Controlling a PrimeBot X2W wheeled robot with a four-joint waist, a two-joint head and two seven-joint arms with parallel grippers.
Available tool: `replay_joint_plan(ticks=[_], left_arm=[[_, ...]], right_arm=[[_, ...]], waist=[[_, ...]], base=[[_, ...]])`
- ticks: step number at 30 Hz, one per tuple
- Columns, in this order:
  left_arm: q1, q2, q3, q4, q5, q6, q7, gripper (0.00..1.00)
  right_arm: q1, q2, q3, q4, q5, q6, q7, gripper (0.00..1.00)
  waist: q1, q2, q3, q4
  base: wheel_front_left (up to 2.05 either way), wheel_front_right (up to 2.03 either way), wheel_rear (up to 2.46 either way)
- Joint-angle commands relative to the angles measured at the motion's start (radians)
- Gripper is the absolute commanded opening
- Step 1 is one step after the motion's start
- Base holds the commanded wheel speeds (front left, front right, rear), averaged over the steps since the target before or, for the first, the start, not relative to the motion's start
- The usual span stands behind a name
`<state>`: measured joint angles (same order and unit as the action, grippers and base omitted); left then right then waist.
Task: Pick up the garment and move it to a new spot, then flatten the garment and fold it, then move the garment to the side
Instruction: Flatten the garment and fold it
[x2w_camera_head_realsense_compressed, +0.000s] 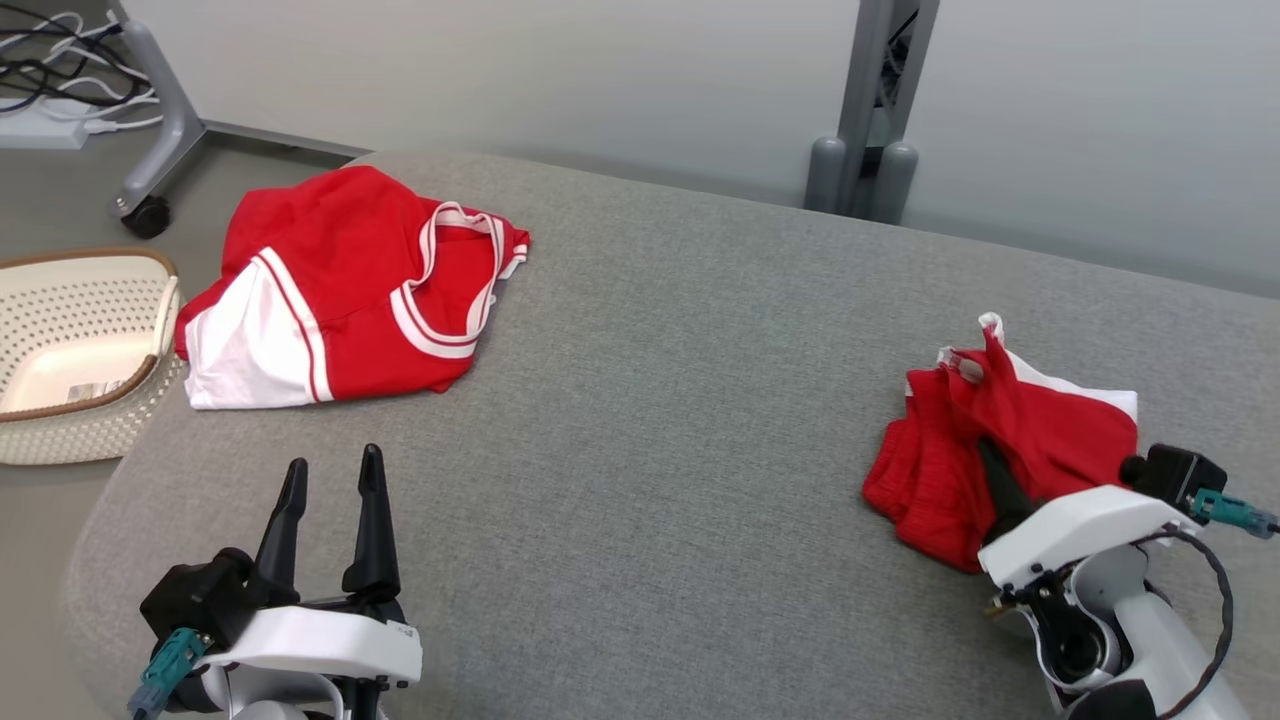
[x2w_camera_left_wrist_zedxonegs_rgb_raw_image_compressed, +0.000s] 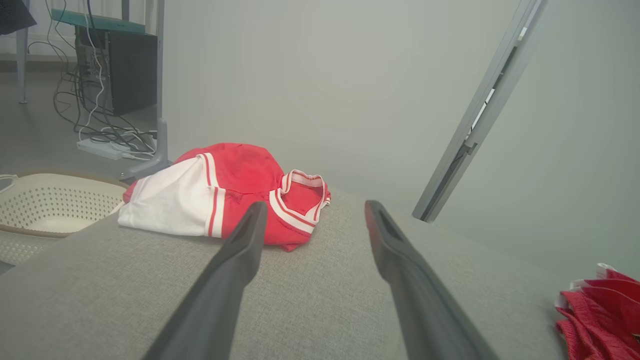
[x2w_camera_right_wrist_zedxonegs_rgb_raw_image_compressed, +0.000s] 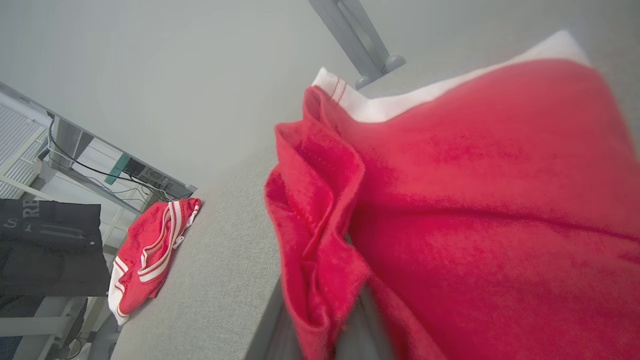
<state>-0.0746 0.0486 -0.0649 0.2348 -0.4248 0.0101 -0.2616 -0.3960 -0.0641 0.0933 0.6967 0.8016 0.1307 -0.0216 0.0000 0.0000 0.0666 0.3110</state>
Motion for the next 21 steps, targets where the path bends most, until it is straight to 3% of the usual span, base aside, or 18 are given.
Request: replay_joint_plan(ticks=[1, 2, 7, 21], left_arm=[[-0.009, 0.004, -0.006, 0.002, -0.008, 0.0, -0.004, 1.0], [-0.013, 0.004, -0.01, 0.003, -0.011, 0.0, -0.004, 1.0], [-0.022, 0.004, -0.02, 0.006, -0.024, 0.005, -0.004, 1.0], [-0.022, 0.004, -0.043, 0.018, -0.029, 0.014, -0.004, 1.0]], right_arm=[[0.016, 0.001, -0.032, 0.021, -0.044, 0.0, 0.023, 0.45], [0.014, 0.005, -0.044, 0.031, -0.058, 0.0, 0.031, 1.0], [-0.007, 0.01, -0.077, 0.066, -0.113, 0.0, 0.054, 1.0], [0.008, 0.011, 0.059, 0.004, -0.083, 0.0, 0.042, 1.0]], waist=[[0.0, 0.0, 0.012, 0.017], [0.0, 0.0, 0.016, 0.023], [0.0, 0.0, 0.031, 0.045], [0.0, 0.0, 0.039, 0.044]], base=[[0.0, 0.0, 0.0], [0.0, 0.0, 0.0], [0.0, 0.0, 0.0], [0.0, 0.0, 0.0]])
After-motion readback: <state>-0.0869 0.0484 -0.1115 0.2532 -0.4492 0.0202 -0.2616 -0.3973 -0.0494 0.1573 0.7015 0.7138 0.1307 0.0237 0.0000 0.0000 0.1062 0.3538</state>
